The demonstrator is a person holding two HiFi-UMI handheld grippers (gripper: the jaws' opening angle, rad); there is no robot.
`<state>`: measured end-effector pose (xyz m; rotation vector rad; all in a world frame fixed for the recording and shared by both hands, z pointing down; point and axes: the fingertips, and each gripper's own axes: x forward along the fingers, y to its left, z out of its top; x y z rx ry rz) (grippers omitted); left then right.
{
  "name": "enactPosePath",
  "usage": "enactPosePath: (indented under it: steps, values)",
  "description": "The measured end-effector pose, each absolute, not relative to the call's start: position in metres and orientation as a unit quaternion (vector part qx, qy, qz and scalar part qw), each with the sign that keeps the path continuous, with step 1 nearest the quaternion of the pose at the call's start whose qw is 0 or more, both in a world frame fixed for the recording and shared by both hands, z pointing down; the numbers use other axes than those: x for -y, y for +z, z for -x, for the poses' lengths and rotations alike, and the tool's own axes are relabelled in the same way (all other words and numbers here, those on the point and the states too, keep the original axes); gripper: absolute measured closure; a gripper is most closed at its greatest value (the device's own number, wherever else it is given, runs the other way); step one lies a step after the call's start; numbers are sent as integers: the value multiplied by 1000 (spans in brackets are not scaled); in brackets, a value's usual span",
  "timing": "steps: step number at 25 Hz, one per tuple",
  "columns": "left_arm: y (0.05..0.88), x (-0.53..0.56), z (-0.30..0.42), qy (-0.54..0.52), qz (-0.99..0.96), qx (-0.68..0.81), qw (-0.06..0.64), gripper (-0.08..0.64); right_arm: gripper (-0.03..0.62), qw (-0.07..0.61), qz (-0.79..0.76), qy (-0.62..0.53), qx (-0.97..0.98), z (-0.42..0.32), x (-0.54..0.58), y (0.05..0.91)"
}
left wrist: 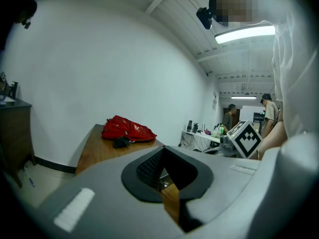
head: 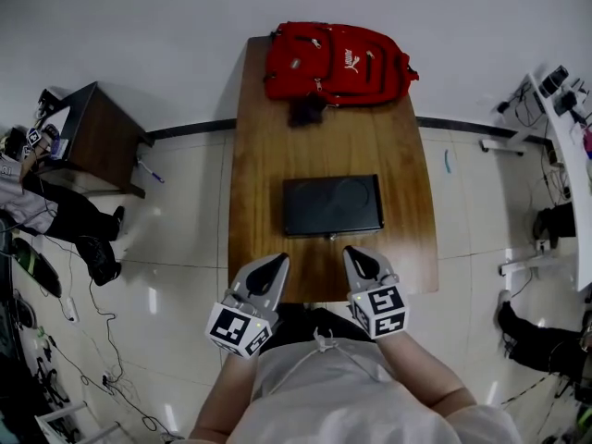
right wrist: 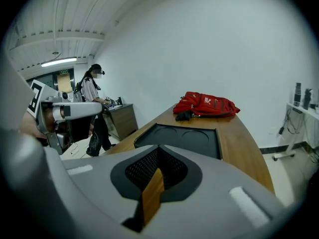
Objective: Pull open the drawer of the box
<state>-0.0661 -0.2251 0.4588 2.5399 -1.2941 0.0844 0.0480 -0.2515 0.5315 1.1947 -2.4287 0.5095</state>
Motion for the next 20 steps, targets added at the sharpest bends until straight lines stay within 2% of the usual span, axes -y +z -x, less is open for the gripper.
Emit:
enactPosePath:
  steps: [9,17,20]
  values:
    - [475,256,75,37,-887,430,167,554,582,247,-427,232,839,-39,263,578]
    - [512,262,81,52,-883,417,211,554,481,294,-432,282,805,-35,276,632]
    - [525,262,80,63,-883,407,225,554,472,298,-438,299,794,-35,278,644]
